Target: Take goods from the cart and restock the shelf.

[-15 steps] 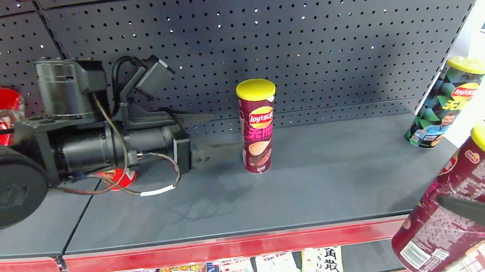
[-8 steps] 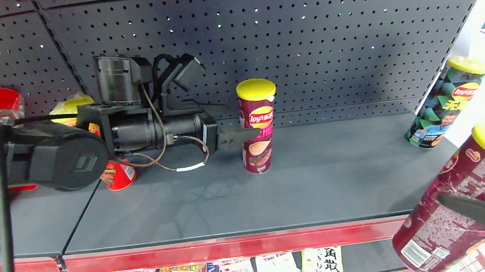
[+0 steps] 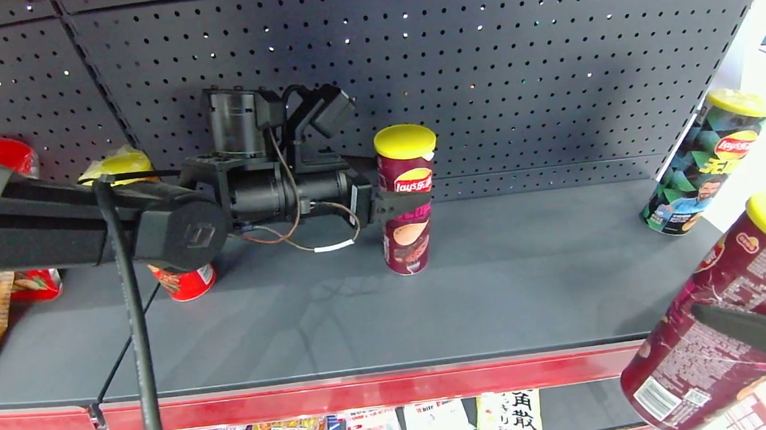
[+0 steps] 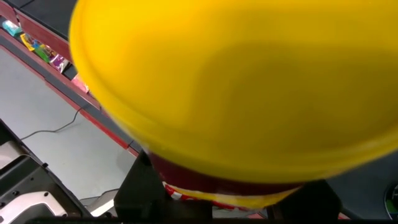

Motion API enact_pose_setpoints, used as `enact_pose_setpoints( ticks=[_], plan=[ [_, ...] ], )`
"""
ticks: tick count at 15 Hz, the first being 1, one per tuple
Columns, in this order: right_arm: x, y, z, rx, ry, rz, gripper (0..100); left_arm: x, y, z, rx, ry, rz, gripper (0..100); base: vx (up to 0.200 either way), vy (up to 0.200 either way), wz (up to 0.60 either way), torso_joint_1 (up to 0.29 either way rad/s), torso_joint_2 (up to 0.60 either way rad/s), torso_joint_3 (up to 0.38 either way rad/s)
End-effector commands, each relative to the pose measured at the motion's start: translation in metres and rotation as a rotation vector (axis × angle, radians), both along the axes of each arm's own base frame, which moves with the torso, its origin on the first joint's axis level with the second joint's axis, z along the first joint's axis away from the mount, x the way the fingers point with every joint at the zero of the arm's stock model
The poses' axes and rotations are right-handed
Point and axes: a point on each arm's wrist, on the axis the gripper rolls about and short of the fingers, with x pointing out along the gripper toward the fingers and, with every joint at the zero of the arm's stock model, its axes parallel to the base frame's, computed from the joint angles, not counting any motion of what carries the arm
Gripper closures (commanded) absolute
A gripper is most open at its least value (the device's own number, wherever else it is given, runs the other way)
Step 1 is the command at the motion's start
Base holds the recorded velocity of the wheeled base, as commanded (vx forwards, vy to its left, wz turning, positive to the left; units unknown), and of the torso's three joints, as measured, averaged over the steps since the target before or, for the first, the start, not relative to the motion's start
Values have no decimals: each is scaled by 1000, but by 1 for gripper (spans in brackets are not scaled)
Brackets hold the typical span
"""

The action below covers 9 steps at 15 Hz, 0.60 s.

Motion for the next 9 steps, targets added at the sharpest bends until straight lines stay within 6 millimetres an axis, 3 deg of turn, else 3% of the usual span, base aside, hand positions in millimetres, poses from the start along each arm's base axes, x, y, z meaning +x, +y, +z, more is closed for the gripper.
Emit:
enact_pose_setpoints(
  ticks=[1, 9],
  plan=[
    [0, 0, 1, 1, -2, 1, 100, 8, -8, -6, 3, 4, -8, 0, 0, 0, 0, 0, 0, 0],
    [0, -1, 0, -1, 0, -5, 100, 25, -23, -13, -5, -7, -20, 0, 0, 0, 0, 0, 0, 0]
  ],
)
